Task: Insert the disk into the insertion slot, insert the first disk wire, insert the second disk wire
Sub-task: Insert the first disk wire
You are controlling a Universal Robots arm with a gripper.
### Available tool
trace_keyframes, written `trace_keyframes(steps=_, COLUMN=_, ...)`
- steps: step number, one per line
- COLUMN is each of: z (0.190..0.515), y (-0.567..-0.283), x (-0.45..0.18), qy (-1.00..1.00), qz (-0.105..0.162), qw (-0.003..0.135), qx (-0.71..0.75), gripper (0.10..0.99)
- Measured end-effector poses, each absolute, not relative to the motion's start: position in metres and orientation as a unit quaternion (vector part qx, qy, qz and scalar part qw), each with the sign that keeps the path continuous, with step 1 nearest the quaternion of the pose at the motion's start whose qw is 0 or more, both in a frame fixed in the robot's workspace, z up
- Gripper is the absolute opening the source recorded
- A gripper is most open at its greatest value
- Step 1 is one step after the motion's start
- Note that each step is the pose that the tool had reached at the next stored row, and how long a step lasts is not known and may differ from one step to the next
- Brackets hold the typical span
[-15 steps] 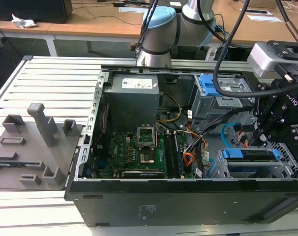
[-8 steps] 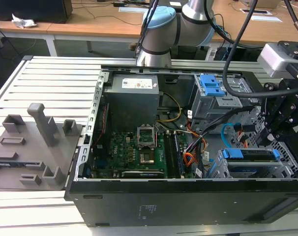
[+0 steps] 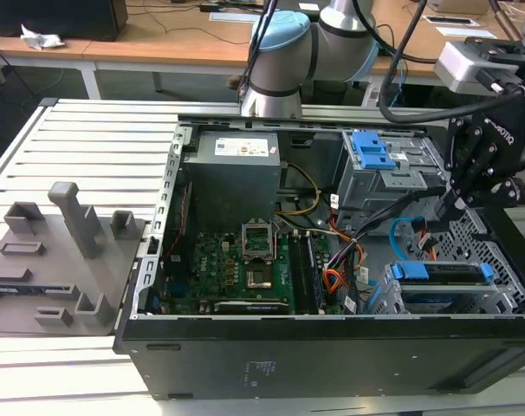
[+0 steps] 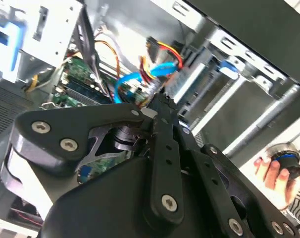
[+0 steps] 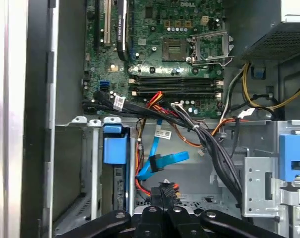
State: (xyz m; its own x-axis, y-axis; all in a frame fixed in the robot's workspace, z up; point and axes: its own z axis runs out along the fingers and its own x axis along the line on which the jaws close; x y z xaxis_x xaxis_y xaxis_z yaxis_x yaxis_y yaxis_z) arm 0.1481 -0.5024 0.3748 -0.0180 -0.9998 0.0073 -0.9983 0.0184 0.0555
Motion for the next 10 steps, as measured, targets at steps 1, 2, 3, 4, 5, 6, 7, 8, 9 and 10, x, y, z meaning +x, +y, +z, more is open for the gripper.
trace_keyframes(steps=1, z=0.3735, y=-0.5007, x=0.1484, qy=-0.713, qz=-0.018, qw=0.023, qx=0.700, gripper=0.106)
trace_keyframes(steps=2, z=0.3720, y=-0.4999, x=0.1485, qy=-0.713, qz=-0.018, qw=0.023, qx=0.700, gripper=0.106)
trace_keyframes(steps=3, z=0.3705, y=-0.4996, x=0.1486, qy=-0.713, qz=-0.019, qw=0.024, qx=0.700, gripper=0.106)
trace_keyframes(steps=4, z=0.3694, y=-0.4993, x=0.1488, qy=-0.713, qz=-0.019, qw=0.024, qx=0.700, gripper=0.106)
trace_keyframes(steps=5, z=0.3694, y=-0.4994, x=0.1488, qy=-0.713, qz=-0.019, qw=0.024, qx=0.700, gripper=0.106)
trace_keyframes(steps=6, z=0.3693, y=-0.4994, x=0.1488, qy=-0.713, qz=-0.019, qw=0.024, qx=0.700, gripper=0.106)
trace_keyframes(steps=7, z=0.3692, y=-0.4993, x=0.1488, qy=-0.713, qz=-0.019, qw=0.024, qx=0.700, gripper=0.106)
trace_keyframes(steps=8, z=0.3691, y=-0.4993, x=0.1488, qy=-0.713, qz=-0.019, qw=0.024, qx=0.700, gripper=0.106)
trace_keyframes(steps=9, z=0.3690, y=-0.4993, x=0.1488, qy=-0.713, qz=-0.019, qw=0.024, qx=0.700, gripper=0.114)
trace_keyframes(steps=10, z=0.3689, y=-0.4993, x=0.1488, qy=-0.713, qz=-0.019, qw=0.024, qx=0.700, gripper=0.169)
